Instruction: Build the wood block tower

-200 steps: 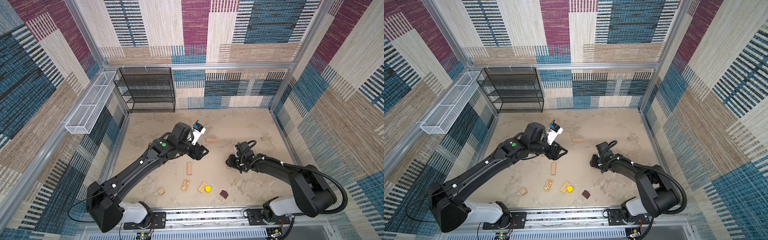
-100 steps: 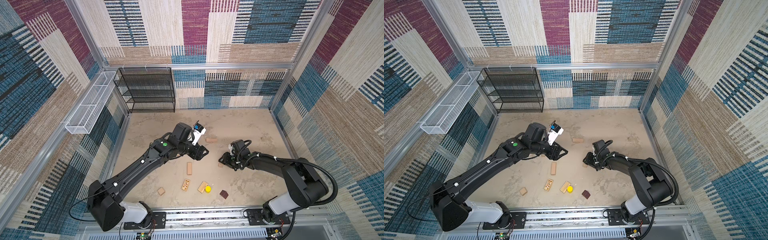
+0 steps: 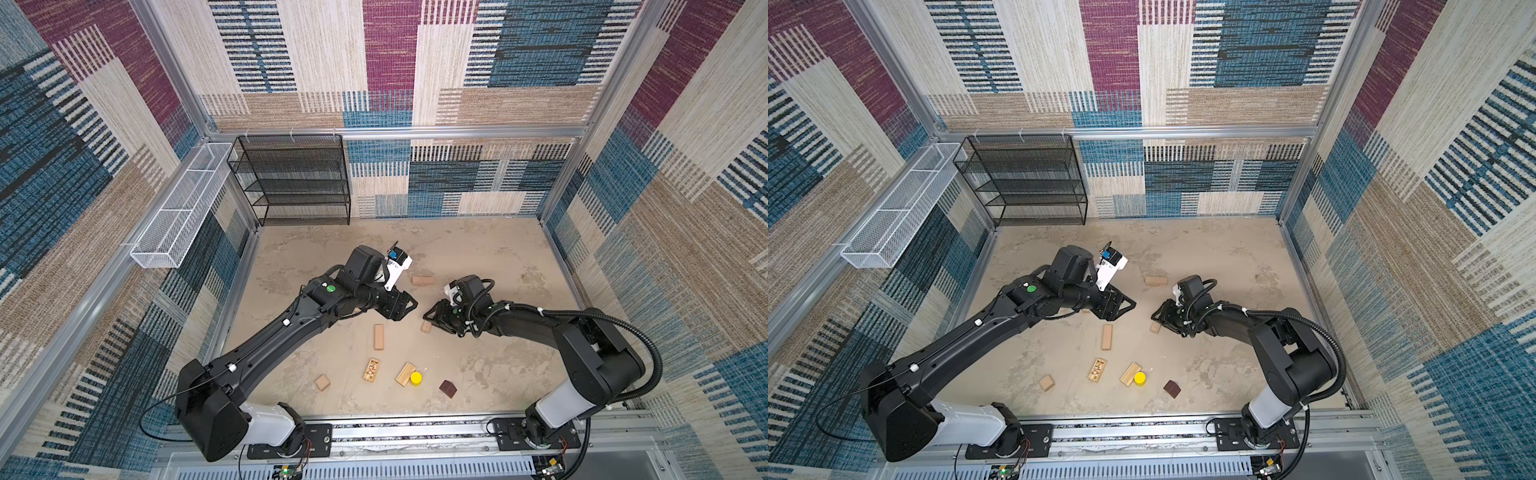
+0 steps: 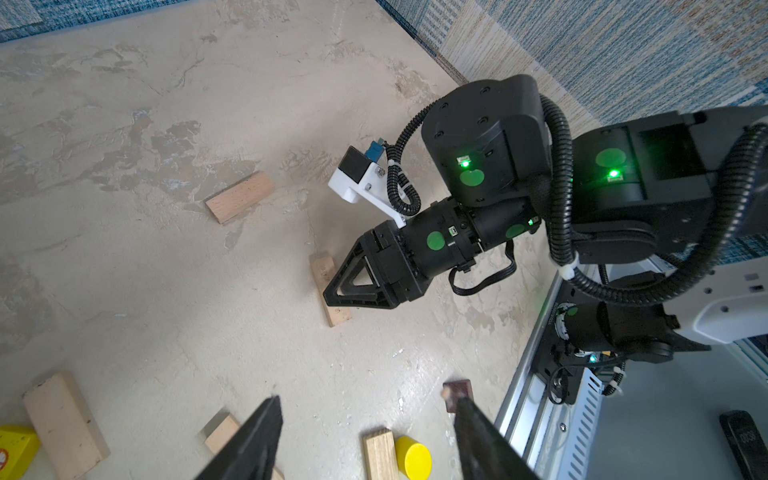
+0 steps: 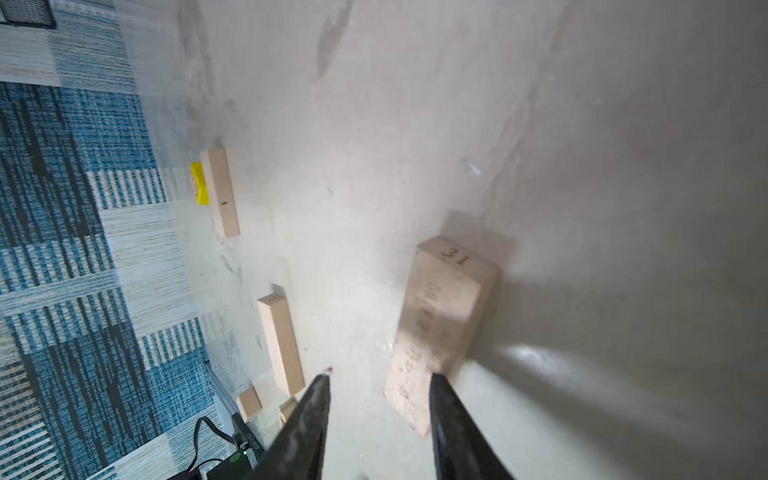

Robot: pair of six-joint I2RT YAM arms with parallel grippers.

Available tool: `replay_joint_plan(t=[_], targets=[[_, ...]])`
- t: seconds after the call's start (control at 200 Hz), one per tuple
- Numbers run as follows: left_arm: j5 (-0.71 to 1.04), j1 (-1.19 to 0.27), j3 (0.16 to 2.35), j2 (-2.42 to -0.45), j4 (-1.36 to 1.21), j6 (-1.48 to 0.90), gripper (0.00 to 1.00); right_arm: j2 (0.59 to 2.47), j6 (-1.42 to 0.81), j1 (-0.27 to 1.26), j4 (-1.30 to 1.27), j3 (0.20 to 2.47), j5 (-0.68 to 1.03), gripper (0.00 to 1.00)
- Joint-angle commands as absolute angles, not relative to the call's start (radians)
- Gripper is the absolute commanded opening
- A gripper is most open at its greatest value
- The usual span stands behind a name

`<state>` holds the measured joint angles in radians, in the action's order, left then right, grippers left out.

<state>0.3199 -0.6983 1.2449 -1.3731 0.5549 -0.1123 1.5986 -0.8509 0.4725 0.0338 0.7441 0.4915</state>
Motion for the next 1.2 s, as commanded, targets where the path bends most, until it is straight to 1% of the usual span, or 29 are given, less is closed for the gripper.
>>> replay_joint_plan(t=[0.0,0.08,0.15,0.24,0.336,0.381,0.451,0.461,0.481,0.511,0.591,0.771,0.912,0.962,1.037,1.192], targets=[[0.304,-0.697,1.241,-1.366,0.547,-0.085,0.70,1.594,-0.718,0.476,0.073,0.809,0.529,0.46],[0.299,-0.696,1.237,-1.358,0.548,-0.073,0.70,1.591,-0.480,0.476,0.241,0.915,0.440,0.51],[0.296,-0.695,1.235,-1.345,0.546,-0.059,0.70,1.589,-0.252,0.476,0.353,0.983,0.346,0.61],[0.285,-0.693,1.231,-1.318,0.552,-0.014,0.73,1.597,-0.021,0.477,0.435,1.023,0.264,0.73],[0.234,-0.690,1.222,-1.276,0.571,0.064,0.78,1.635,0.131,0.476,0.494,1.054,0.201,0.83],[0.206,-0.686,1.207,-1.248,0.571,0.096,0.81,1.657,0.176,0.476,0.503,1.063,0.201,0.85],[0.173,-0.680,1.180,-1.210,0.554,0.146,0.84,1.679,0.224,0.477,0.480,1.058,0.246,0.88],[0.169,-0.679,1.176,-1.205,0.552,0.151,0.85,1.679,0.230,0.476,0.473,1.055,0.251,0.89],[0.161,-0.678,1.169,-1.194,0.545,0.158,0.86,1.683,0.242,0.476,0.460,1.048,0.260,0.95],[0.155,-0.677,1.156,-1.181,0.535,0.167,0.88,1.684,0.258,0.476,0.443,1.041,0.271,1.00],[0.165,-0.676,1.130,-1.153,0.506,0.182,0.90,1.676,0.291,0.477,0.406,1.027,0.256,1.00],[0.227,-0.675,1.120,-1.147,0.488,0.182,0.91,1.658,0.332,0.477,0.357,1.020,0.252,1.00],[0.241,-0.672,1.118,-1.146,0.488,0.185,0.92,1.662,0.345,0.483,0.357,1.010,0.244,0.92],[0.241,-0.670,1.118,-1.144,0.488,0.187,0.92,1.660,0.344,0.487,0.353,1.005,0.242,0.91],[0.244,-0.667,1.118,-1.145,0.488,0.187,0.92,1.661,0.334,0.501,0.359,1.003,0.233,0.92],[0.257,-0.661,1.117,-1.147,0.484,0.183,0.92,1.661,0.325,0.520,0.357,0.981,0.229,0.95]])
